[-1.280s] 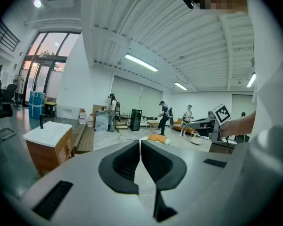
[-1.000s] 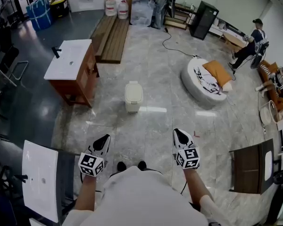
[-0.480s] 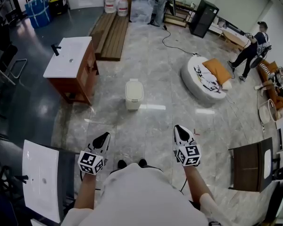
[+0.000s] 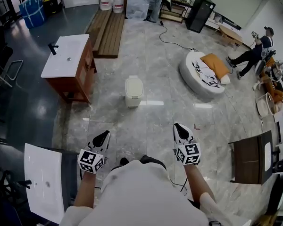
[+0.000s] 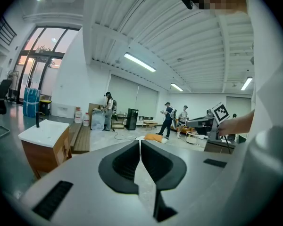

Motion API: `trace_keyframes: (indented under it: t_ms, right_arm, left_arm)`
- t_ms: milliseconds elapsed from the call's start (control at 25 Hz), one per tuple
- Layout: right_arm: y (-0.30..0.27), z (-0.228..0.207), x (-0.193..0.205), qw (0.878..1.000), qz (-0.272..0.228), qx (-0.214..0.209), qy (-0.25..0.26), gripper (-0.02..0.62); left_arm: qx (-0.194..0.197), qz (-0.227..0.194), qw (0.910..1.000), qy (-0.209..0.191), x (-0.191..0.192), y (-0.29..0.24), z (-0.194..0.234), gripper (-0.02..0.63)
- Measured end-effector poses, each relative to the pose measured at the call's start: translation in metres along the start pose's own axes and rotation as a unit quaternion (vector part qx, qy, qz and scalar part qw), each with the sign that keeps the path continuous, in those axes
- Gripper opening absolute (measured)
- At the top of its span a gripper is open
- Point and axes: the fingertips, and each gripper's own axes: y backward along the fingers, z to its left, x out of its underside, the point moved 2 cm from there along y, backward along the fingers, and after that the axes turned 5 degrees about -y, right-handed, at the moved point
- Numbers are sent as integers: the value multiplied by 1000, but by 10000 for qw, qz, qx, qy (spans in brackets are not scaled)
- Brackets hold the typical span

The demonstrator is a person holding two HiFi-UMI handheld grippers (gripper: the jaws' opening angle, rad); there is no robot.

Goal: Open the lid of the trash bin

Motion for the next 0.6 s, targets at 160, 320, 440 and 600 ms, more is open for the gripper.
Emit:
trace_keyframes:
  t_ms: [160,320,440,600]
  right_arm:
    - [-2,7,3,10000,43,27,8,40]
    - [-6,9,1,10000,53,54,18,41]
    - [-10,10,1,10000,65,44,26,41]
    - [-21,8,0,9999,104,1,9,41]
  left_arm:
    - [61,-1,10000,14,3,1,6,23]
    - [92,-7,10000,37,5,-1,11,23]
    - [97,-24,9999,42,4,-3,14,23]
    - [67,-1,10000,52,2,-10,21,23]
